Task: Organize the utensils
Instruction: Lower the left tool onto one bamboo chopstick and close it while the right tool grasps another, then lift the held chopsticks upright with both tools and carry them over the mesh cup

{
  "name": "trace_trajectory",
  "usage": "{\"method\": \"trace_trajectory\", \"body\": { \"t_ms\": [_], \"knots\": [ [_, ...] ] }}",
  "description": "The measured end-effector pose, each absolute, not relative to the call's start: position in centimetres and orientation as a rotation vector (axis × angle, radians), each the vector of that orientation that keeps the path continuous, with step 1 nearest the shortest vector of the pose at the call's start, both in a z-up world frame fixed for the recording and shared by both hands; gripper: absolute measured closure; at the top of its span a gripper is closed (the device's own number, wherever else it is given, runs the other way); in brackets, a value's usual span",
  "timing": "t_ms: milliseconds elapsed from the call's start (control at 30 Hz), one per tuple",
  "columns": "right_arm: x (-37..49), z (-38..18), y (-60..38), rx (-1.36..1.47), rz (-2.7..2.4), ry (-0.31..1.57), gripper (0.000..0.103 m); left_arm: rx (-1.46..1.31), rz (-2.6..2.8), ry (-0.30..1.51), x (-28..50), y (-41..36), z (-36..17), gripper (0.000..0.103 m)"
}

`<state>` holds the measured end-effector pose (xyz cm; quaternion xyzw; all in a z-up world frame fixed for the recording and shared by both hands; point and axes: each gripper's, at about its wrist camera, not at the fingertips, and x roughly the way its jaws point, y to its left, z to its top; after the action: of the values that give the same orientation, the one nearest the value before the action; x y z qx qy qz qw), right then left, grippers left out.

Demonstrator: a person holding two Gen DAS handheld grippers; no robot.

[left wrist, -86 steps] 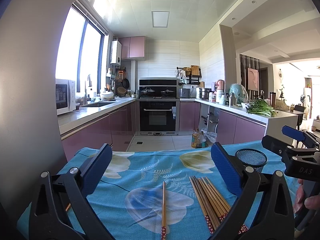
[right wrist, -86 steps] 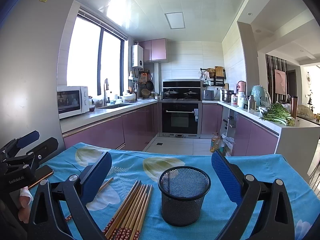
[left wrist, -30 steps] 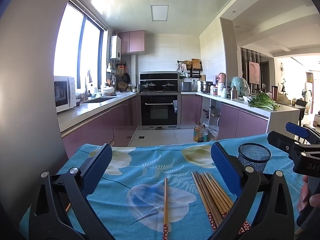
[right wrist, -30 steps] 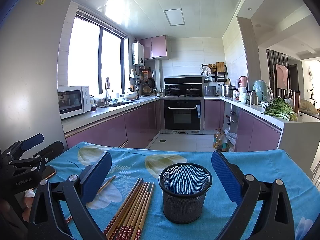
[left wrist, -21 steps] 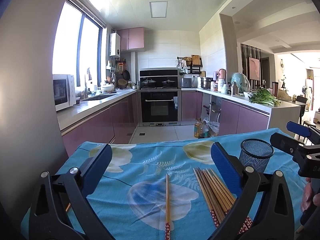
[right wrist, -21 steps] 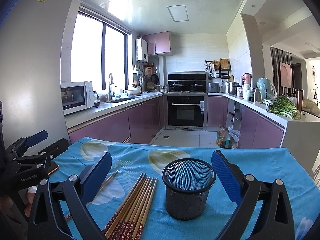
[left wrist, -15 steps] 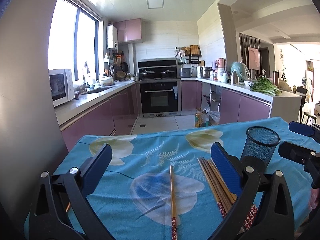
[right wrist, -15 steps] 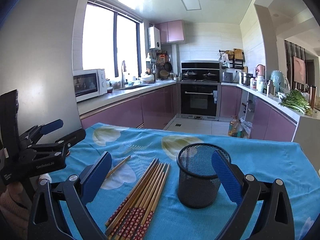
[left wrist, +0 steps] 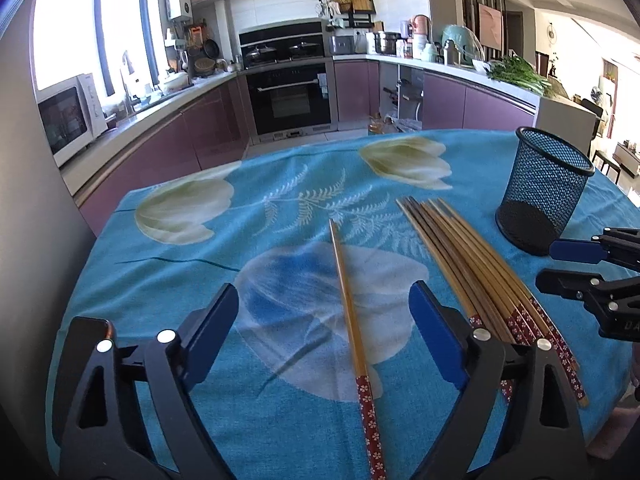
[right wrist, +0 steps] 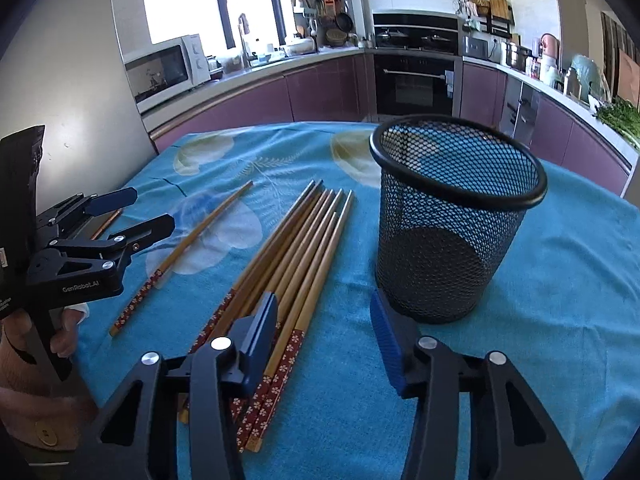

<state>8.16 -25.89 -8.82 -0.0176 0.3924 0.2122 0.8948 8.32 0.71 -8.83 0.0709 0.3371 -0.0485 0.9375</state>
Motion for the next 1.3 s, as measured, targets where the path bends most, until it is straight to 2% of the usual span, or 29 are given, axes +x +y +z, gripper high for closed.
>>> {"method": "trace_trajectory", "body": {
  "t_ms": [67,233,300,367,400,533,633,700,833,933,967,1300],
  "knots": [
    [8.8,-9.1,-25.6,-0.042,0.436,0.83,0.065,0.143,-0.113,0.722,9.0,0.5,-9.7,0.028],
    [9.6,-9.6,-25.5,-0.059,0.434,0.867,0.068,0.155,-0.143,0.771,9.8,-0.4,-10.5,0.039],
    [9.8,-9.6,-25.5,-0.062,0.429,0.872,0.069,0.163,-0.149,0.796,10.3,-0.8,-10.9,0.046],
    [9.8,-9.6,-25.6,-0.073,0.424,0.879,0.069,0.154,-0.165,0.832,10.8,-1.0,-11.4,0.059],
    [9.9,-9.6,-25.6,-0.078,0.418,0.881,0.069,0.149,-0.171,0.847,10.8,-1.1,-11.6,0.061],
    [10.0,-9.5,-25.6,-0.096,0.411,0.896,0.07,0.137,-0.187,0.873,11.2,-0.9,-12.0,0.063],
    [10.3,-9.9,-24.9,-0.123,0.41,0.908,0.076,0.136,-0.193,0.882,11.8,-1.1,-12.1,0.063],
    [10.5,-10.0,-24.4,-0.144,0.399,0.898,0.076,0.135,-0.198,0.889,12.2,-1.3,-12.0,0.064],
    [11.2,-10.1,-24.2,-0.121,0.403,0.899,0.083,0.123,-0.217,0.9,12.8,-1.5,-11.9,0.074],
    [11.6,-10.1,-24.5,-0.081,0.424,0.907,0.094,0.108,-0.226,0.905,13.1,-1.6,-11.9,0.087],
    [11.7,-10.1,-24.6,-0.071,0.425,0.907,0.095,0.102,-0.228,0.906,13.2,-1.6,-11.9,0.093],
    [11.0,-8.7,-26.1,0.016,0.461,0.868,0.097,0.042,-0.248,0.894,12.3,-1.3,-11.0,0.095]
  ]
}}
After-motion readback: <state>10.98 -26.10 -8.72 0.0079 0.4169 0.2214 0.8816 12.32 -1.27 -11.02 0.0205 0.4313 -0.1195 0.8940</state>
